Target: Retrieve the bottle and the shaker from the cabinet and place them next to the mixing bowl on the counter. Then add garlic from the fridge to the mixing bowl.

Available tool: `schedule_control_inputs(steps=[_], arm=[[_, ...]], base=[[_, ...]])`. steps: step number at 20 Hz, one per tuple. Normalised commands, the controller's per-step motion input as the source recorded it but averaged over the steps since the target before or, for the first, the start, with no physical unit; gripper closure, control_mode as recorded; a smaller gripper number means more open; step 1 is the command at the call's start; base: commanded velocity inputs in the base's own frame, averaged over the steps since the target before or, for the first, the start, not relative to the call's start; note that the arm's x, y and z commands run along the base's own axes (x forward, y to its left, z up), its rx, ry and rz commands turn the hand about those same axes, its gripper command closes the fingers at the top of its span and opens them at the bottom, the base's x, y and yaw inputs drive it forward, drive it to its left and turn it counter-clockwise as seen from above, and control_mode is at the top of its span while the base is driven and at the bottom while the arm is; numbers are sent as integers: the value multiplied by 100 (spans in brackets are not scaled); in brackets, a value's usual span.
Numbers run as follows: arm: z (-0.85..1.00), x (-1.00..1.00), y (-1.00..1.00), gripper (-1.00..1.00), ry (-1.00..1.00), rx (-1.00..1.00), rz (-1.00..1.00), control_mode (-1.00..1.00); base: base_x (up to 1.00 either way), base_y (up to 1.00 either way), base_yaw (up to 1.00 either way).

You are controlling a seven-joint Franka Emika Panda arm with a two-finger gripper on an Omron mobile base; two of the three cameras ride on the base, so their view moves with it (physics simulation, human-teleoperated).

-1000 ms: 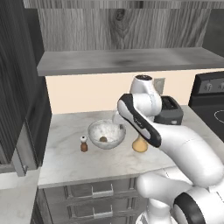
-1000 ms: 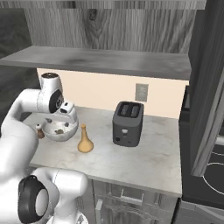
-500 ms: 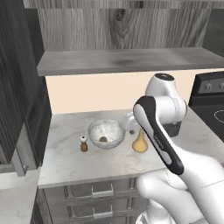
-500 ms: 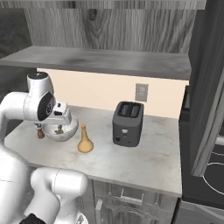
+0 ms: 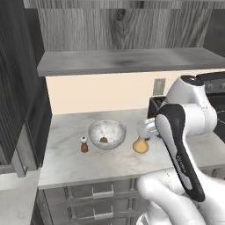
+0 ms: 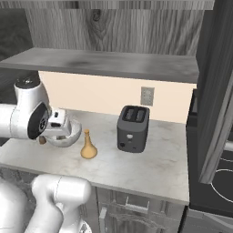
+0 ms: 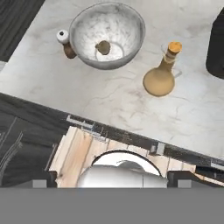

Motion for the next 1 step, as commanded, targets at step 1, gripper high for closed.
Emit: schedule_control_inputs(steps=[1], arm=[[31,-31,-23,-100,-8,0,1,-100]], base=[[0,0,0]])
